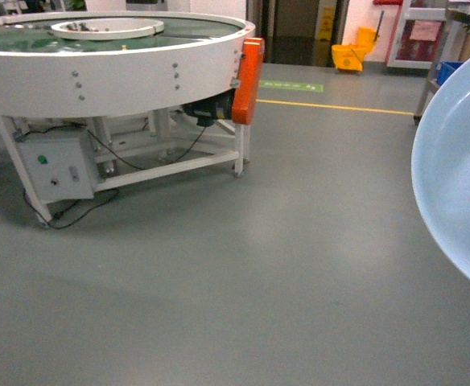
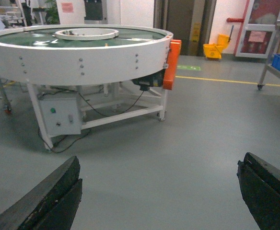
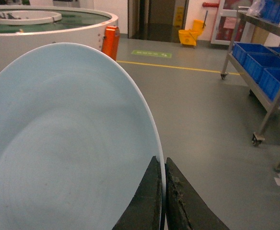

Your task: Place blue tray on left shelf second layer neatly

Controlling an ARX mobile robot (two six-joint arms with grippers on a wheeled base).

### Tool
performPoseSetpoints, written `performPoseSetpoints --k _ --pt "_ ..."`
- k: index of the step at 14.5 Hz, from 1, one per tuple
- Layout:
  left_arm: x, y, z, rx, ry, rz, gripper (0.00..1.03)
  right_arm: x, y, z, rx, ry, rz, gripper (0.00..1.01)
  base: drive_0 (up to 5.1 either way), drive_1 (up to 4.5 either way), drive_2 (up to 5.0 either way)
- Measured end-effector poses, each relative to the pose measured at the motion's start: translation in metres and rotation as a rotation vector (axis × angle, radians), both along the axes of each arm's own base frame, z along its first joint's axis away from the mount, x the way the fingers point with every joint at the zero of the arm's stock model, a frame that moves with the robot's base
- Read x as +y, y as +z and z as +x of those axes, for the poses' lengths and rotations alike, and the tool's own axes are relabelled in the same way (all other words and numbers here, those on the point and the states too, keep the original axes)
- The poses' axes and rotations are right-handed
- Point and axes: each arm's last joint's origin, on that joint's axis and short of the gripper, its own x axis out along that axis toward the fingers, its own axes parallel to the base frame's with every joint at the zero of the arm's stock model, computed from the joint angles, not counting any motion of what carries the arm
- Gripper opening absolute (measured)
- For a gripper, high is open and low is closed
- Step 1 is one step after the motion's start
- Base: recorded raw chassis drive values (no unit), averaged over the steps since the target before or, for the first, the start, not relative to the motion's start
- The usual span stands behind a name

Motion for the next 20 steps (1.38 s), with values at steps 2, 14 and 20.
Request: performPoseSetpoints --k 2,14,20 --pt "0.0000 0.0001 0.0000 -0.001 0.002 0.000 0.98 0.0000 0.0006 0.0000 -0.006 0.000 0.000 0.02 1.1 0.56 -6.7" --pt "0.0000 -0.0001 0.0000 0.002 0.002 0.000 0.98 -0.0001 0.0006 0.0000 -0.006 -0.003 0.000 0.02 0.6 1.14 -6.2" --pt "0.0000 0.0000 0.0000 0.000 0.001 0.000 0.98 0.0000 0.0008 0.0001 -0.006 -0.001 0.000 0.02 -1.5 2.25 -5.3"
